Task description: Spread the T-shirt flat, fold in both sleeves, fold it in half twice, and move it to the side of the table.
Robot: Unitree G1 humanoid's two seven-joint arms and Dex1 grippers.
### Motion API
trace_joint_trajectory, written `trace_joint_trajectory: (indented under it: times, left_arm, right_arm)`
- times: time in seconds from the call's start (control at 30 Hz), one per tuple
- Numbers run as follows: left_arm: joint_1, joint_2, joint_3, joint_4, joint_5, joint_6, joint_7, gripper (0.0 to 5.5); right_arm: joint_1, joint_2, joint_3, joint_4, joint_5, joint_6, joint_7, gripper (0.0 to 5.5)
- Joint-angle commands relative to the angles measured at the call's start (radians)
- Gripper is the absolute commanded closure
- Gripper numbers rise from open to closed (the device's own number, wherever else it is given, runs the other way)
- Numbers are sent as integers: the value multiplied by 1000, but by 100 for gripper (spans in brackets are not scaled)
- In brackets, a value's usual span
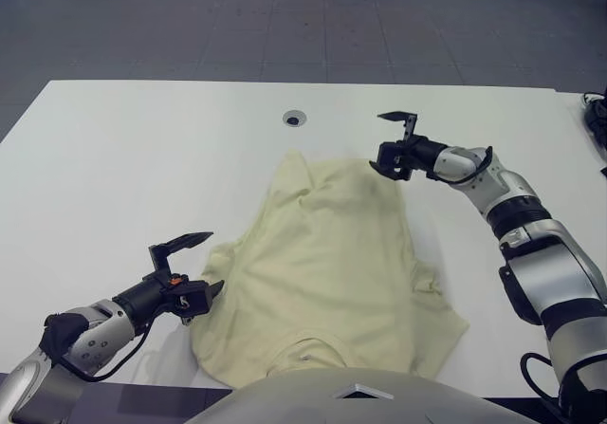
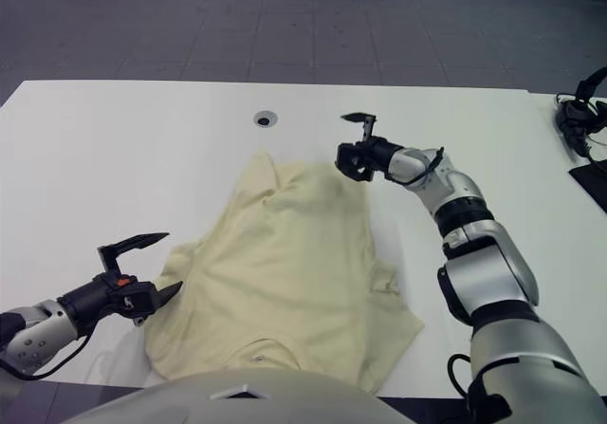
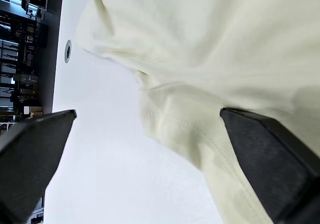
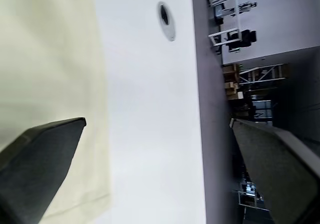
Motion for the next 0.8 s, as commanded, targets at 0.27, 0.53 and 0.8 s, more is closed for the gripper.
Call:
trace_joint_trajectory:
  times: [0.27, 0.53, 0.8]
  left_arm:
    - [102, 6, -26, 62, 44, 42, -64, 13]
    - [131, 12, 0, 82, 49, 40, -63, 13]
    - [71, -15, -28, 74, 68, 45, -46, 13]
  right_arm:
    - [-42, 4, 36, 187, -48, 66, -40, 10]
    - [-59, -16, 42, 210, -61, 67, -84, 10]
    - [-79, 14, -32, 178, 10, -10, -175, 10]
